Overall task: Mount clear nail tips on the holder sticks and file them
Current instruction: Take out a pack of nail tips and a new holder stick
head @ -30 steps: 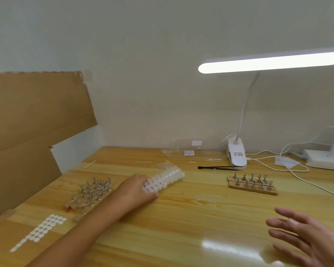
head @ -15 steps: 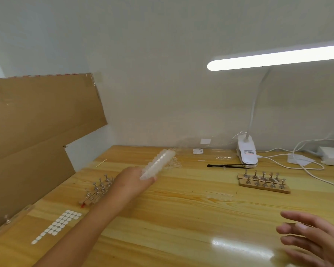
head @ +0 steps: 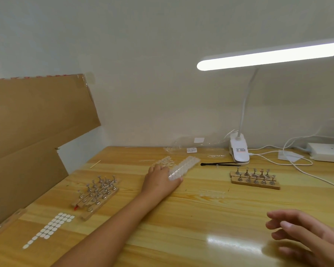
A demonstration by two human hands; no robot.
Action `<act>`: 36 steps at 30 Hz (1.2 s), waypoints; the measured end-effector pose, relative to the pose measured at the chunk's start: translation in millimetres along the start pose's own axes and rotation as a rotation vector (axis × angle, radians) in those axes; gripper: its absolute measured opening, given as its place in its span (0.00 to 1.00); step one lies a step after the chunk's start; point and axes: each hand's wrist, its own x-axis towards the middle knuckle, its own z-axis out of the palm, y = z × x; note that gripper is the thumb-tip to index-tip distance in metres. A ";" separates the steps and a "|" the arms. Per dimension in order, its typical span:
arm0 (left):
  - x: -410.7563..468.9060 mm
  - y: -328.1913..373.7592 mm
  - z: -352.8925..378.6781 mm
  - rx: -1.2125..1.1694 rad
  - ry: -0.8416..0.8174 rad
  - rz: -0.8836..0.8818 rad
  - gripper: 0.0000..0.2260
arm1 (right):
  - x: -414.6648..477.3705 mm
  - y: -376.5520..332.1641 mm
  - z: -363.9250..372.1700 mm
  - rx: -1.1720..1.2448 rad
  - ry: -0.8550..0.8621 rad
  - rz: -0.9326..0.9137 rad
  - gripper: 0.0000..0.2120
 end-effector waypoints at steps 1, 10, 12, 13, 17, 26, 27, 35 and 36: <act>4.8 3.0 1.2 -0.004 -0.004 -0.008 0.27 | -0.6 -0.6 0.3 -0.016 -0.009 -0.005 0.14; 16.2 11.2 3.7 -0.071 -0.002 -0.054 0.27 | -1.8 -1.7 -2.0 -0.062 -0.056 -0.007 0.13; 12.1 11.0 1.4 -0.084 -0.005 -0.047 0.26 | -2.0 -1.6 -2.5 -0.065 -0.059 -0.010 0.13; 8.9 10.7 -0.1 -0.092 -0.005 -0.041 0.25 | -1.8 -1.6 -2.7 -0.075 -0.062 -0.015 0.13; -9.9 5.0 -7.1 -0.095 0.046 0.007 0.24 | -1.6 -1.3 -2.8 -0.105 -0.058 -0.044 0.15; -4.2 7.2 -27.7 -0.255 0.041 0.092 0.23 | -1.4 0.0 -3.2 -0.108 -0.067 -0.034 0.15; 6.3 11.4 -35.3 -0.264 0.057 0.096 0.23 | -1.3 -0.2 -2.9 -0.103 -0.066 -0.033 0.15; 77.0 51.8 -63.0 -0.212 0.159 0.140 0.24 | -0.9 1.3 -1.9 -0.102 -0.068 -0.043 0.15; 84.9 58.9 -62.8 -0.234 0.183 0.118 0.25 | -0.4 1.5 -2.2 -0.099 -0.068 -0.038 0.15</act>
